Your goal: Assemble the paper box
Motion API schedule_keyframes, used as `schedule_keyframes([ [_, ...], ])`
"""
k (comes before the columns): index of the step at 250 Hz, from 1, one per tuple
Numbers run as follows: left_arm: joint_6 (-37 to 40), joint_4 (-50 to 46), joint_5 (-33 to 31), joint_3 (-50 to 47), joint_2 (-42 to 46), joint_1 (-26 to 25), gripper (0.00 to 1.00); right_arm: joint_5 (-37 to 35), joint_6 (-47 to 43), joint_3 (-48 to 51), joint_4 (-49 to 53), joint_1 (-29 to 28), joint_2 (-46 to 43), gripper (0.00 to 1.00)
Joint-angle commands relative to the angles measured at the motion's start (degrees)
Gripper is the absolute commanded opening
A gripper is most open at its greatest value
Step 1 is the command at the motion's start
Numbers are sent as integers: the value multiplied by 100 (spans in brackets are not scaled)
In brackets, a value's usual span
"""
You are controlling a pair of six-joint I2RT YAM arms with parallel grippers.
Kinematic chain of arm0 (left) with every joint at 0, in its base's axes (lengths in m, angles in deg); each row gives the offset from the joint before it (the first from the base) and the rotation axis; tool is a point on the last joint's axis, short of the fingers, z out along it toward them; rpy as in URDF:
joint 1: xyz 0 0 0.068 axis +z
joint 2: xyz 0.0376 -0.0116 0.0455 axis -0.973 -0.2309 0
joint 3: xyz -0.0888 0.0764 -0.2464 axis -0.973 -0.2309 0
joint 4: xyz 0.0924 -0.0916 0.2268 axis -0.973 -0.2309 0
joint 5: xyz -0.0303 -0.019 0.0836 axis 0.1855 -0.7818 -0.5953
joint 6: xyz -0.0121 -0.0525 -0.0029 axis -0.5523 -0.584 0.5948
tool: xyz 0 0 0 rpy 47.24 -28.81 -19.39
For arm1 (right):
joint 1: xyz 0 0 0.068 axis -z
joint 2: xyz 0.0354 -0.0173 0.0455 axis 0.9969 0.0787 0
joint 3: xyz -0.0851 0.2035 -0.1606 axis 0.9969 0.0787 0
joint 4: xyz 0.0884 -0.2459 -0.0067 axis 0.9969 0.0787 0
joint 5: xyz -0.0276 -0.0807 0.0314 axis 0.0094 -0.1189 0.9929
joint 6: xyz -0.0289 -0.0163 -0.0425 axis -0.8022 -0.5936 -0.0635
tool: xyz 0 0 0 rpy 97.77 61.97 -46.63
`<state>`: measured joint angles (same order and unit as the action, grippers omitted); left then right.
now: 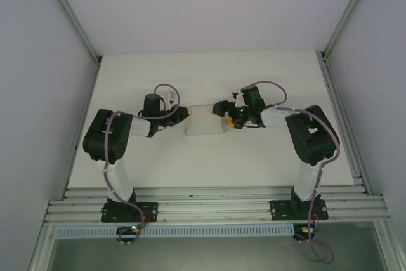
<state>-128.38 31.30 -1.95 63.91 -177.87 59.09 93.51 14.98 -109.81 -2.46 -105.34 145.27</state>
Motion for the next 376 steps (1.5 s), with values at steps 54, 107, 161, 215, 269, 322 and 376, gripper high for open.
schedule_keyframes([
  [54, 421, -284, -61, -15, 33, 54, 18, 821, 666, 116, -1496, 192, 243, 58],
  [107, 584, -268, -34, 143, 295, 51, 23, 870, 630, 169, -1414, 245, 59, 42],
  [161, 1382, -993, -472, 385, 1050, 10, 100, 799, 760, 189, -1193, 278, -255, 41],
  [215, 4278, -2048, -2260, 283, 2231, -953, 100, 743, 1193, 52, -202, 530, -544, 41],
  [269, 6896, -2333, -3991, 215, 2494, -2334, 100, 1376, 2009, -56, 261, 882, -683, 39],
  [322, 7437, -2502, -3139, 260, 2595, -2482, 100, 1426, 1883, -253, 1302, 1180, -883, 36],
  [376, 7634, -3213, -2937, 637, 2349, -2494, 100, 1866, 1965, -439, 2017, 1291, -924, 38],
])
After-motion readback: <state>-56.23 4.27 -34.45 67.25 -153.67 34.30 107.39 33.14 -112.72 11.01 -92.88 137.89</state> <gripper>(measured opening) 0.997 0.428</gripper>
